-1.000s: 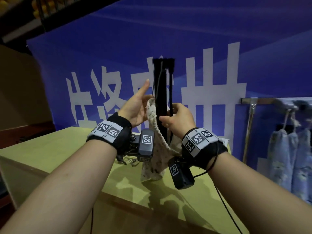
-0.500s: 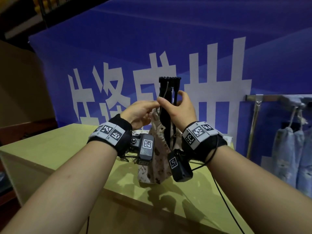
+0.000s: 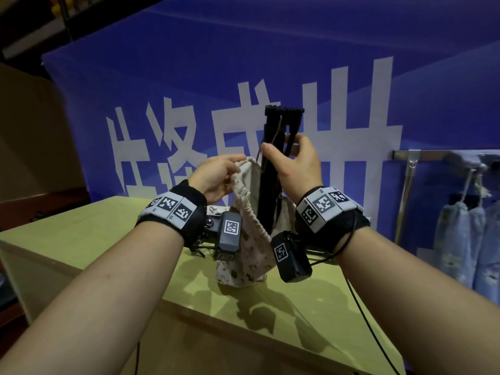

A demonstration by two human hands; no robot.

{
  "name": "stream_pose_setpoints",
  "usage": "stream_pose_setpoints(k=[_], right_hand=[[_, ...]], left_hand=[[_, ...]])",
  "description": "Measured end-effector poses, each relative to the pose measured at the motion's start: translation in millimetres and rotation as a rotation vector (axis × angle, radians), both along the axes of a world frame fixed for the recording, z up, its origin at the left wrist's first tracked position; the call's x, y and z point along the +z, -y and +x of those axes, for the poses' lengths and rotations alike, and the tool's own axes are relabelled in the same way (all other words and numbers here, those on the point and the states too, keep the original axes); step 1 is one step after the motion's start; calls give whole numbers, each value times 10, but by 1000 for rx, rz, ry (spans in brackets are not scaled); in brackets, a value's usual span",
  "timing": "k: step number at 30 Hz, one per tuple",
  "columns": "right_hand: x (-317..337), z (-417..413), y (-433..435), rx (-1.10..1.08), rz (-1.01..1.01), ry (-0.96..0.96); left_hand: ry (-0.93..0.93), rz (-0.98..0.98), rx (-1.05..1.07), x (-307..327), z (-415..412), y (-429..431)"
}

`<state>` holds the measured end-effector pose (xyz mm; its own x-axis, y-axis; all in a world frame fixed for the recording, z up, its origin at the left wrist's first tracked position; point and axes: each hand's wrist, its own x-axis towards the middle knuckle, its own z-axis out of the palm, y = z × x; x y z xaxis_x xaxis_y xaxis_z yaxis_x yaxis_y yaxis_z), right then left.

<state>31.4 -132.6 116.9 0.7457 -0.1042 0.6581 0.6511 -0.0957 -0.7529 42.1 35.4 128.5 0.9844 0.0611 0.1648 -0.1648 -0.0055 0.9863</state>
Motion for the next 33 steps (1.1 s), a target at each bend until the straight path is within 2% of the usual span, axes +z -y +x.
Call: stream_pose_setpoints(k=[5, 9, 12, 15, 18, 22, 25, 29, 31, 33], right_hand=[[4, 10, 20, 53, 115, 2], [-112, 59, -24, 126, -39, -51], [-160, 70, -16, 129, -99, -87], [-177, 41, -35, 156, -192, -104], [-177, 14, -46, 188, -202, -109], [-178, 29, 46, 142, -283, -100], [-277, 83, 138, 81, -421, -215], [-499, 186, 182, 22, -825, -366], [-533, 222, 201, -49, -809, -377], [-506, 240, 208, -43, -666, -394]], left_hand=[[-31, 11, -76, 17, -43, 13], [10, -38, -174, 97, -91, 78], [27, -49, -107, 101, -124, 80], [33, 101, -149, 141, -189, 129], [54, 232, -111, 195, -194, 163], [47, 192, -43, 198, -143, 125], [38, 124, -12, 195, -139, 118], [44, 115, -12, 202, -155, 96], [58, 117, -3, 202, -171, 104], [87, 125, 27, 211, -190, 113]])
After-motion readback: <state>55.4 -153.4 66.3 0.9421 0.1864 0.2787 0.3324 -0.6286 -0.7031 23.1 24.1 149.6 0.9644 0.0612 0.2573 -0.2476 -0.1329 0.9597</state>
